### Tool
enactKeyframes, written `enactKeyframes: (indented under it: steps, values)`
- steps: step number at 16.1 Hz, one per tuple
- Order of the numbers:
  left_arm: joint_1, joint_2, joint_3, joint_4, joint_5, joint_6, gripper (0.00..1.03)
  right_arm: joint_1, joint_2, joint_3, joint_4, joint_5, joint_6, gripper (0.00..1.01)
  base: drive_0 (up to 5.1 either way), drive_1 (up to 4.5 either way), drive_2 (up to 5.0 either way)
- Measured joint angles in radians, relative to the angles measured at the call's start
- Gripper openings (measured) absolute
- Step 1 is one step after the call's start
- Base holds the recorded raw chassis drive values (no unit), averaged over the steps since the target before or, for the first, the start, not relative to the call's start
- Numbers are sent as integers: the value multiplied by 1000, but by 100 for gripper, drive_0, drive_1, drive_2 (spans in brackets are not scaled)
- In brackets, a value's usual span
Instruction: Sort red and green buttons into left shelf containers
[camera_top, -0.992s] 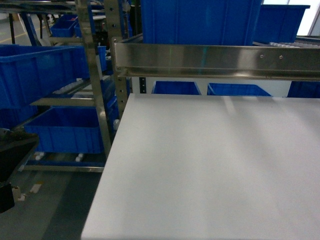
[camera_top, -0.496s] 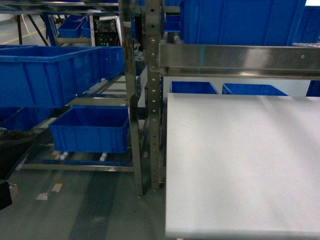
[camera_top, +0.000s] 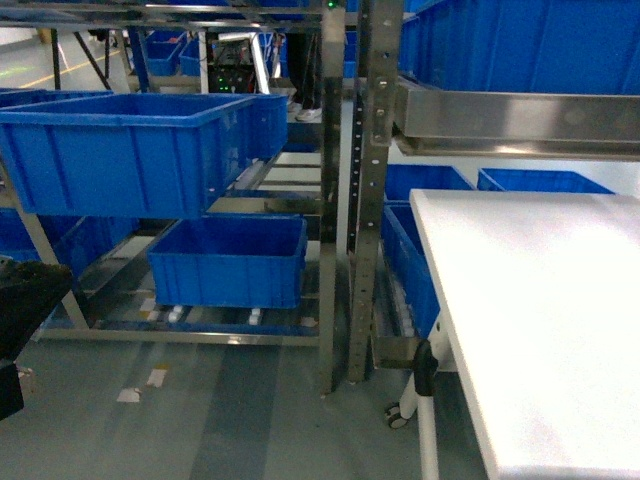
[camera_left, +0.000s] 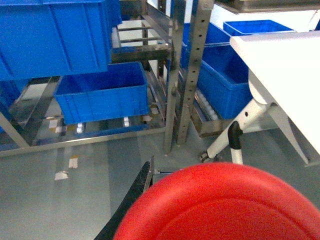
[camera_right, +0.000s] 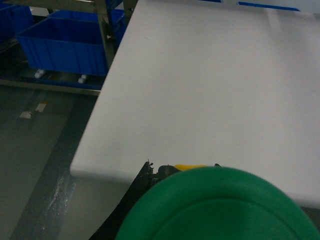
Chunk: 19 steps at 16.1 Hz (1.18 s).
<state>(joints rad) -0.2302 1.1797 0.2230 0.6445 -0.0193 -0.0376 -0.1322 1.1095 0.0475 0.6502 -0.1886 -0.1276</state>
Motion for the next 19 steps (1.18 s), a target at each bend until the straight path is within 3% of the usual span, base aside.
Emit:
enactKeyframes:
  steps: [19]
  values:
    - [0, -1, 0, -2, 0, 0, 26, 0, -1, 0, 0, 0, 0, 27, -485, 260, 260]
